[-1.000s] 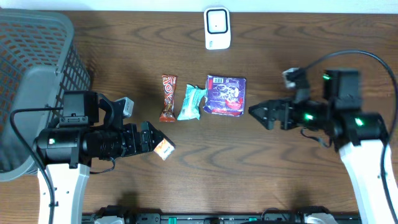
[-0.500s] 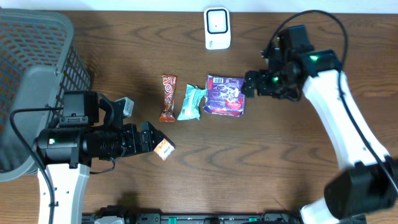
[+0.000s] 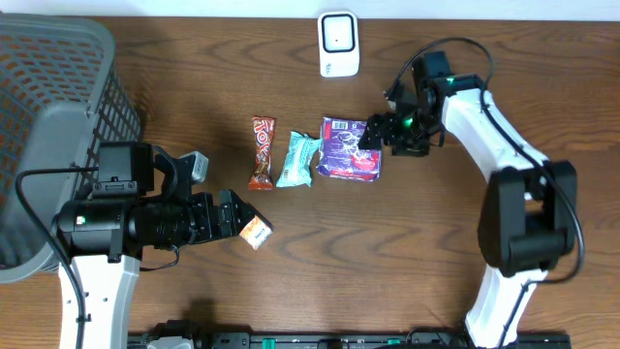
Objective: Scan the item barcode
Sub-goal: 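Reach the right gripper to the purple package and grasp it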
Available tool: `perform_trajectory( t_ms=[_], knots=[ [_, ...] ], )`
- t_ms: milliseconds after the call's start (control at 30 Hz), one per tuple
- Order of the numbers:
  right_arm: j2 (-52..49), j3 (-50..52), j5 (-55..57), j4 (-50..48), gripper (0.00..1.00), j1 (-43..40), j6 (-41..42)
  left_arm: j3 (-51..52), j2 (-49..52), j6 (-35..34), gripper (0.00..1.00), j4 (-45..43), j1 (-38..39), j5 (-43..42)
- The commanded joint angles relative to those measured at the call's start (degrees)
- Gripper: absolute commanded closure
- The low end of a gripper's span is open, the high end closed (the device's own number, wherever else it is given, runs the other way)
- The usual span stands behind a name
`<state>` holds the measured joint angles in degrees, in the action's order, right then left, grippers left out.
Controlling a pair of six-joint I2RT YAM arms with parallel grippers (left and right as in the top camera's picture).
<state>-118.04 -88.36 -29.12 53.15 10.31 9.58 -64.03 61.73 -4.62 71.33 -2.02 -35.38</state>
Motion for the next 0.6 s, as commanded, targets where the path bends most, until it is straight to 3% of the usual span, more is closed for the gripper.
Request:
perform_trajectory(
  t_ms=[0,100,167,233,267,433,567],
  knots=[
    [-2.9,-0.4,-5.7,-1.3,0.28,-0.6,-2.6,0.2,0.0,0.5,0.02,0.0,0.2,0.5],
    [-5.0,-0.4,-5.7,-2.4,0.39,-0.6,-4.4,0.2,0.0,0.5,0.02,0.0,0.2,0.5],
    [-5.5,-0.4,-5.7,-2.5,0.55,-0.5,-5.3,0.2,0.0,0.5,0.02,0.0,0.2,0.5],
    [-5.5,-0.5,-5.7,-2.5,0.80,-0.5,-6.1,0.2,0.0,0.5,0.02,0.0,0.2,0.5],
    [-5.4,-0.5,-5.7,-2.6,0.99,-0.5,-6.2,0.2,0.0,0.5,0.02,0.0,0.2,0.5],
    [-2.5,-1.4,-3.4,-2.1,0.99,-0.5,-7.1,0.2,0.0,0.5,0.02,0.0,0.2,0.5],
    [4.0,-2.5,9.9,-0.1,0.99,1.4,-7.1,0.2,0.0,0.5,0.02,0.0,0.2,0.5]
  ],
)
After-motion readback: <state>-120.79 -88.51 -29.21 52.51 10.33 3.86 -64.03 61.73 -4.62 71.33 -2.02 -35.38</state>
